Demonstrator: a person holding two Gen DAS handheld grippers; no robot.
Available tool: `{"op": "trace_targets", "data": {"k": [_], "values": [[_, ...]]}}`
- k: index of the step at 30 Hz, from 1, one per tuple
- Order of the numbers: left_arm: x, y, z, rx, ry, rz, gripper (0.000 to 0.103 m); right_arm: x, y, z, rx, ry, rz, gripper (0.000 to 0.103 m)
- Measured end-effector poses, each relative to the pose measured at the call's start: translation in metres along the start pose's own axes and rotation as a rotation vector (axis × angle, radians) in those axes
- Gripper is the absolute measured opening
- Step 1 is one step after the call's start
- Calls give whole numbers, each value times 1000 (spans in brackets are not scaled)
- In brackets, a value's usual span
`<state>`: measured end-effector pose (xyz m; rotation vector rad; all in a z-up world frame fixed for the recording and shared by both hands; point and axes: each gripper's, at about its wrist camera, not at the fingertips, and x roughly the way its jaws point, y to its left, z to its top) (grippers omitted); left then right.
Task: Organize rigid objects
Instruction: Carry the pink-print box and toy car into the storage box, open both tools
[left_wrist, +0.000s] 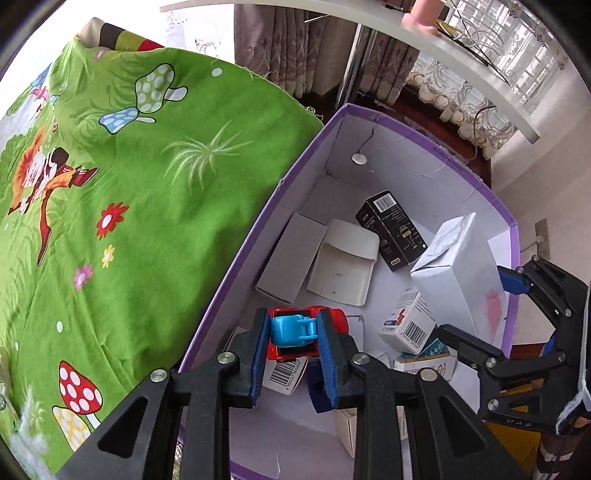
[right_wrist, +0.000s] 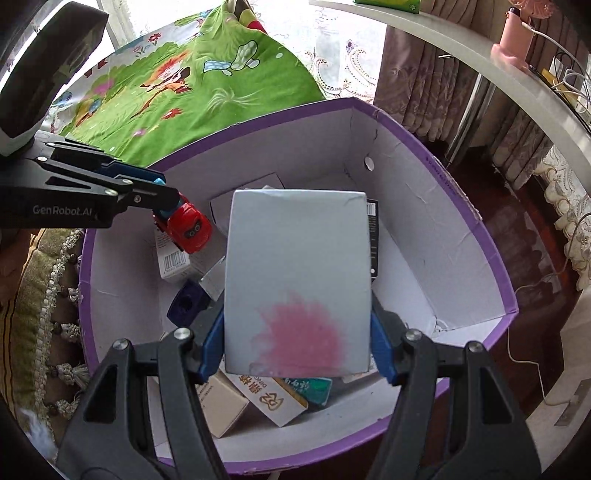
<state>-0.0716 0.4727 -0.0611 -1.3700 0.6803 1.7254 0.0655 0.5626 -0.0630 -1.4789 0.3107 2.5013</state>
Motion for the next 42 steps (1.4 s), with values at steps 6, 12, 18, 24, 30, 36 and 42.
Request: {"op": "trace_targets", "data": {"k": [6, 12, 18, 24, 30, 36, 42], "values": [[18, -10, 5, 48, 51, 61, 27, 1, -2, 0, 6, 0, 5, 69], [33, -15, 2, 70, 101, 89, 27, 1, -5, 0, 13, 0, 5, 69], [32, -17, 1, 94, 90, 44, 28, -1, -5, 1, 11, 2, 2, 69], [21, -1, -5, 36, 80, 43, 55, -3, -4, 3, 10, 0, -3, 69], [-35, 27, -13, -69, -60, -23, 56, -8, -3, 6, 8, -8, -15, 69], [-82, 83, -52, -215, -190, -47, 56, -21, 0, 18, 13, -43, -48, 84], [-118, 149, -111, -409, -306, -25, 56, -25, 9, 25, 15, -30, -46, 86]]}}
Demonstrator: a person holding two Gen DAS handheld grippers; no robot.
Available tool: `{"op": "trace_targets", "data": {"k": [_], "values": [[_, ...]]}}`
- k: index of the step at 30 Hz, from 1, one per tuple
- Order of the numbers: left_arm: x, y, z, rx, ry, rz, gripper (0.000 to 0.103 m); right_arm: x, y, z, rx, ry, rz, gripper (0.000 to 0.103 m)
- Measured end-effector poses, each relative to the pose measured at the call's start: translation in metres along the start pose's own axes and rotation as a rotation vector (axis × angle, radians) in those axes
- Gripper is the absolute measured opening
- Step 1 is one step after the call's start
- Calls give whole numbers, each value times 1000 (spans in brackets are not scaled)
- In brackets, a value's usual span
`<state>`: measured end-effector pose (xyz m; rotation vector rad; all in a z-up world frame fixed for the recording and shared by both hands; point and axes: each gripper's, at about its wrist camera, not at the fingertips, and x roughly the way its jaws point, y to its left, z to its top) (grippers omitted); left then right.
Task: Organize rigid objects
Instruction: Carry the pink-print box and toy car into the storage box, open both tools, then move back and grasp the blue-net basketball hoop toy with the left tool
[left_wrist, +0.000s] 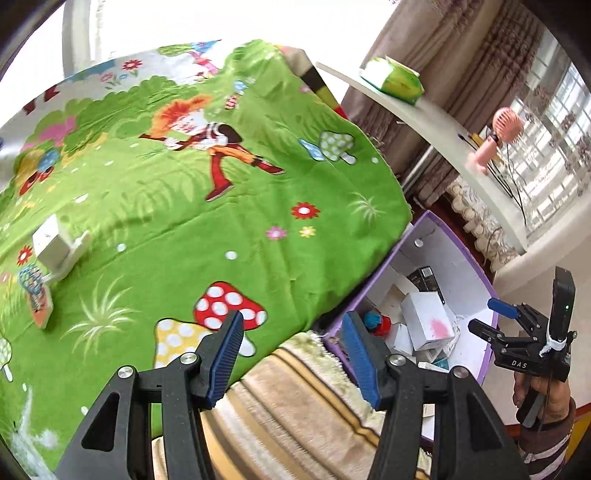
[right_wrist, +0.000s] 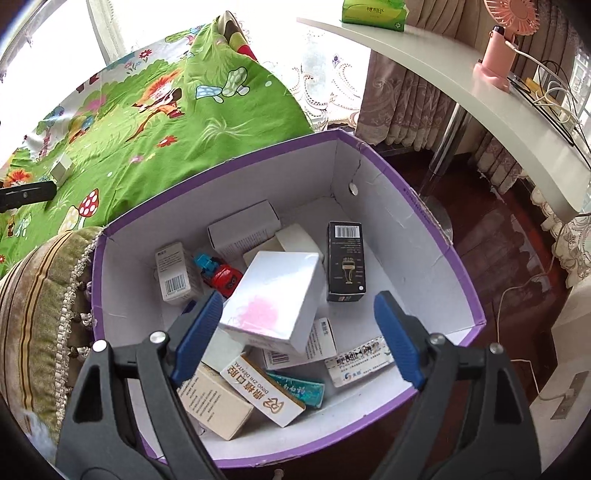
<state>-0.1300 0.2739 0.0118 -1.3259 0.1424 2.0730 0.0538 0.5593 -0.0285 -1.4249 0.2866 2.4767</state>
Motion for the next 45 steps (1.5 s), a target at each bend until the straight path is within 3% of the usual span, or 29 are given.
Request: {"op": "trace_targets", "data": {"k": [9, 17, 23, 35, 38, 40, 45], "values": [[-68, 120, -22, -241, -141, 94, 57, -9, 47, 15, -79, -15, 30, 87], [-94, 192, -39, -403, -176, 154, 57, -12, 101, 35, -178, -33, 67, 87], [-87, 210, -31, -461, -172, 163, 57, -11, 149, 54, -260, -66, 90, 87], [-14, 227, 18, -427, -61, 253, 56, 5, 208, 79, -365, -100, 78, 87], [1, 233, 24, -435, -28, 268, 48, 11, 214, 83, -378, -92, 77, 87], [9, 236, 26, -443, -10, 264, 37, 15, 217, 86, -383, -87, 80, 87], [13, 240, 29, -438, -15, 236, 27, 26, 225, 92, -395, -67, 84, 87]]}}
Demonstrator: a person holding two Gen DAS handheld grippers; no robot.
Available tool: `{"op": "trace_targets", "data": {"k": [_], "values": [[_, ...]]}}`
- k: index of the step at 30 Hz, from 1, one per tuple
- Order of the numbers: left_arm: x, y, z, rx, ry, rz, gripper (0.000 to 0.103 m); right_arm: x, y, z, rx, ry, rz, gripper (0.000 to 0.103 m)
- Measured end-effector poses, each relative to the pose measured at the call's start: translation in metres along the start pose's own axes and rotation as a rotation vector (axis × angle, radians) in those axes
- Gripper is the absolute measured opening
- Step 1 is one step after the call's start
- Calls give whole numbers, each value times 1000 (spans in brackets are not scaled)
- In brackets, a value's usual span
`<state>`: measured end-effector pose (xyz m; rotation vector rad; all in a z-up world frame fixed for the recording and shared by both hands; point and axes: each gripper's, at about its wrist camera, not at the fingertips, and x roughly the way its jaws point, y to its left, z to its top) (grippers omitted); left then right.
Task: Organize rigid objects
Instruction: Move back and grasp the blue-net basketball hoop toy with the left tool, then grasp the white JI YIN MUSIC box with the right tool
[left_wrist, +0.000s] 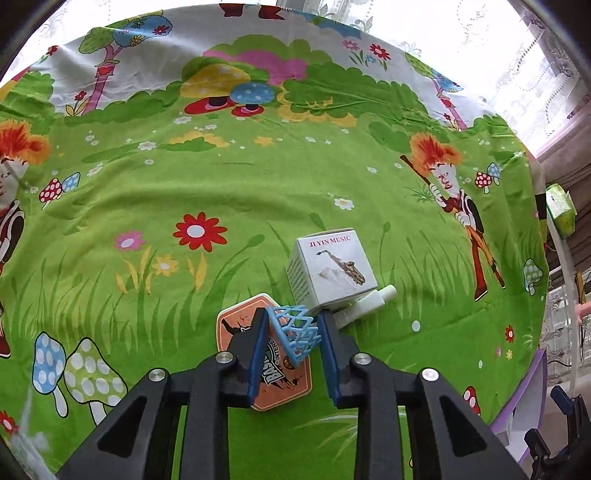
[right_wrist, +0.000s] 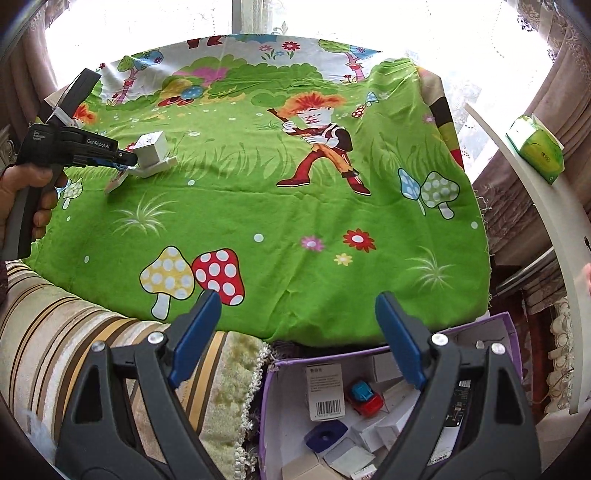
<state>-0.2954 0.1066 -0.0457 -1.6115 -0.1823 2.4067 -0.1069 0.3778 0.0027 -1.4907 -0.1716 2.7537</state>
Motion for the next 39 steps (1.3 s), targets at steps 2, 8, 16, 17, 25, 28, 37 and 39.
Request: {"op": "trace_targets", "data": {"k": [2, 8, 16, 17, 25, 28, 37, 39], "values": [[-3, 3, -1, -14, 3, -17, 25, 4, 3, 4, -4, 4, 3, 87], [-16, 19, -12, -66, -6, -68, 19, 15, 23, 25, -21, -1, 35, 87], [-35, 36, -24, -64, -61, -32, 18, 29, 73, 70, -84, -28, 100, 87], [-37, 38, -25, -66, -67, -31, 18, 31, 80, 76, -94, -32, 114, 87], [-52, 55, -51, -75, -137, 45, 18, 58, 129, 123, -77, -25, 187, 87], [-57, 66, -59, -100, -161, 71, 18, 70, 142, 135, -51, -21, 199, 87], [-70, 85, -59, -149, -244, 114, 18, 107, 181, 156, -28, -18, 185, 87], [-69, 87, -60, -154, -247, 117, 18, 113, 189, 157, -38, -23, 175, 87]]}}
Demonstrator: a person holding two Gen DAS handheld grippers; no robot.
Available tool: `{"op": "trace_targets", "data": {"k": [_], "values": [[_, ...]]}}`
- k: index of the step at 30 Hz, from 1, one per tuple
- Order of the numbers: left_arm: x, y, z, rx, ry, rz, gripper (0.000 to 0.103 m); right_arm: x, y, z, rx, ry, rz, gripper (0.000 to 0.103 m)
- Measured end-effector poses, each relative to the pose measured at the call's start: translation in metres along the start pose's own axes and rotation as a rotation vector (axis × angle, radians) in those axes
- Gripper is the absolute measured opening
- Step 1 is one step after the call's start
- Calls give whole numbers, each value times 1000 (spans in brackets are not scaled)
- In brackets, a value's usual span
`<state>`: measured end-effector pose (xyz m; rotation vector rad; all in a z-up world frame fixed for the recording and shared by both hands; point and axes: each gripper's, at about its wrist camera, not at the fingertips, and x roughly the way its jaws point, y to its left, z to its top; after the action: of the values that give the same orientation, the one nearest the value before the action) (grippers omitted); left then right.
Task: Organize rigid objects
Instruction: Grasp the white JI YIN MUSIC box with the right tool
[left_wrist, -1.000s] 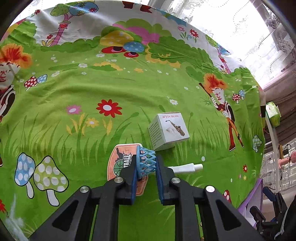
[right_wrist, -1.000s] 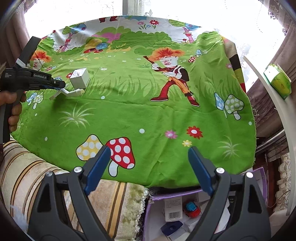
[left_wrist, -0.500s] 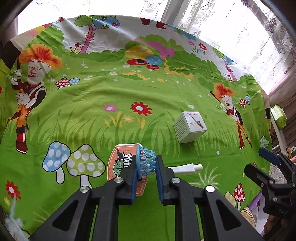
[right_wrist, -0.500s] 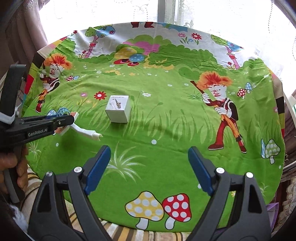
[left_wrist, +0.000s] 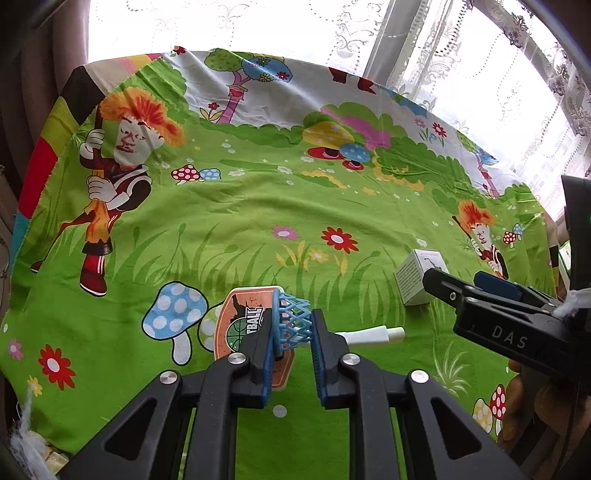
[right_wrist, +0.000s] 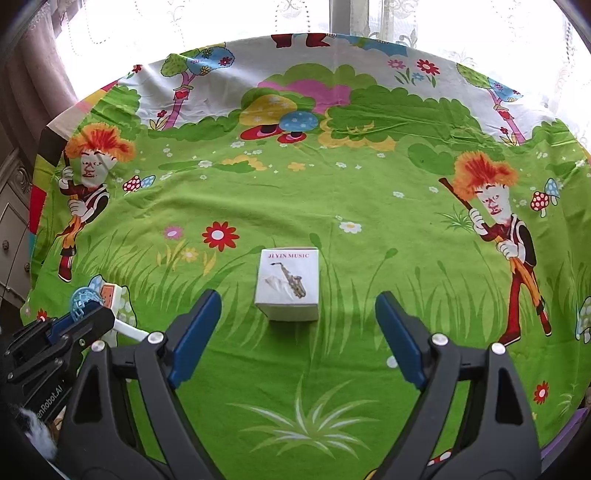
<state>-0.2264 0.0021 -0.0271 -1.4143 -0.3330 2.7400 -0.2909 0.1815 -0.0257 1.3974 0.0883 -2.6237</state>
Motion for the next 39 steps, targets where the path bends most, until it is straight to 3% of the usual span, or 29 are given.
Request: {"op": "trace_targets", "data": {"k": [9, 14, 17, 26, 39], "values": [[1, 3, -1, -4, -15, 3, 18, 33, 9, -6, -35, 32, -45, 87], [0, 0, -2, 9, -18, 8, 18, 42, 5, -10, -30, 63, -47, 53], [0, -2, -3, 14, -19, 12, 18, 41, 5, -12, -35, 59, -54, 45], [-1, -4, -4, 22, -22, 11, 18, 24, 6, -22, -42, 34, -39, 45], [-23, -23, -5, 74, -63, -25, 18, -53, -15, -49, 13, -56, -71, 45]]}}
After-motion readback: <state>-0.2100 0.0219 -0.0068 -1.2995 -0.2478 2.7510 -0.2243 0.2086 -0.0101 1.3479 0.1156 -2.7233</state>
